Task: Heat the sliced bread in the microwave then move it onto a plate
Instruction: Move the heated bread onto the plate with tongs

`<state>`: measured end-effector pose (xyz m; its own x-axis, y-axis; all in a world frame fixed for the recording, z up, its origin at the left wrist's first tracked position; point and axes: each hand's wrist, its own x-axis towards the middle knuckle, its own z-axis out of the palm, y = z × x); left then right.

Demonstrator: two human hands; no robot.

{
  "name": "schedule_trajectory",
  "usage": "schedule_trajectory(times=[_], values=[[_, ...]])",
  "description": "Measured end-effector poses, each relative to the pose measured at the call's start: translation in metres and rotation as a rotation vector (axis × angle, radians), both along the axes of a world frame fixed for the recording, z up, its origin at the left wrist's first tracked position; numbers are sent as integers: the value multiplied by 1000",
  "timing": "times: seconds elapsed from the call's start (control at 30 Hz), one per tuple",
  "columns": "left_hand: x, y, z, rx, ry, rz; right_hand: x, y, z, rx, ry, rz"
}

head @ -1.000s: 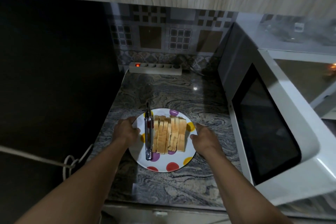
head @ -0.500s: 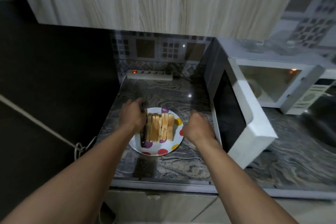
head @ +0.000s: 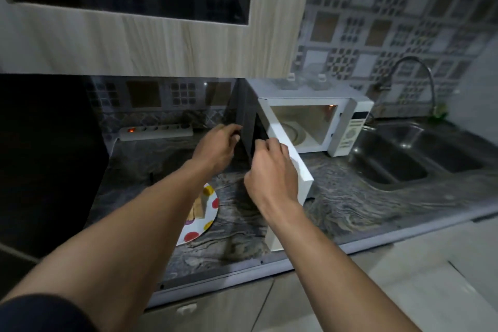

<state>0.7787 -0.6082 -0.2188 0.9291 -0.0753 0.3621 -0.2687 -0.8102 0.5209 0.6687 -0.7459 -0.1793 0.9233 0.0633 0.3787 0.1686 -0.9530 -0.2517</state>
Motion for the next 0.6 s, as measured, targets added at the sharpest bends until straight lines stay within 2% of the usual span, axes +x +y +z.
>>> schedule_trajectory(times=[0.1,0.3,0.4,0.6], values=[[18,-26,7,51,-29,-84,6,-15,-9,-81,-17,-82],[37,-68,7,207,25,-254,11,-43,-24,-173,151,-160],[43,-79,4,236,67,-277,17,-60,-24,-212,166,-174],[55,-105,-6,317,-23,-285,32,-117,-25,-244,139,-171]])
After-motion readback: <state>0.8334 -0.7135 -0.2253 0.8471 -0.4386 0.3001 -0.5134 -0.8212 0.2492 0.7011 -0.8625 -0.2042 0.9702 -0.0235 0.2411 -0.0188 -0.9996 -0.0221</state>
